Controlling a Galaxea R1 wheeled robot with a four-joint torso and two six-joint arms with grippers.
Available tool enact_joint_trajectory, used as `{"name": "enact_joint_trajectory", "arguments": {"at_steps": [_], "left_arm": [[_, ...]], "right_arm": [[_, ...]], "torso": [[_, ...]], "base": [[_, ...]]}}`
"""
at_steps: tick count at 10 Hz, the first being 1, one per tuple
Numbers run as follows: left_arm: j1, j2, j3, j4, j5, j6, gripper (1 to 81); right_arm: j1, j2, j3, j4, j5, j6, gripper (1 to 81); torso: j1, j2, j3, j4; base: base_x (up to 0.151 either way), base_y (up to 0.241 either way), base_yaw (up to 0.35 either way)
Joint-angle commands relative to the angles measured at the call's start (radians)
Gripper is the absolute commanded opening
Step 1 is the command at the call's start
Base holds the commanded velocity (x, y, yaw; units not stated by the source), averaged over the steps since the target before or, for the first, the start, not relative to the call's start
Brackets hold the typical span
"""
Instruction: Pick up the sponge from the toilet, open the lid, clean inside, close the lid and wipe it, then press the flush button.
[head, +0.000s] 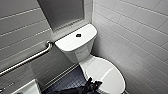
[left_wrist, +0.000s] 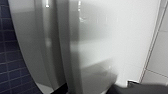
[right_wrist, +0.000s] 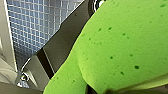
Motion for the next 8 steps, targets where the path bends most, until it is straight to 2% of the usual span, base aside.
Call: {"name": "enact_joint_trajectory", "arguments": {"at_steps": [1,4,8], "left_arm": [[-0.172,0.020,0.112,0.027,-0.109,0.008,81.1],[-0.180,-0.048,0.246,0.032,-0.138,0.005,81.1],[-0.192,-0.088,0.326,0.032,-0.159,0.005,81.1]], "right_arm": [[-0.015,-0.018,0.008,-0.023,-0.053,0.004,1.0],[-0.015,-0.013,0.007,-0.026,-0.053,0.004,1.0],[-0.015,-0.009,0.000,-0.026,-0.053,0.004,1.0]], "torso": [[0.000,0.000,0.000,0.000],[0.001,0.000,-0.002,0.000],[0.001,0.001,-0.002,0.000]], "base": [[0.000,0.000,0.000],[0.000,0.000,0.000],[0.000,0.000,0.000]]}}
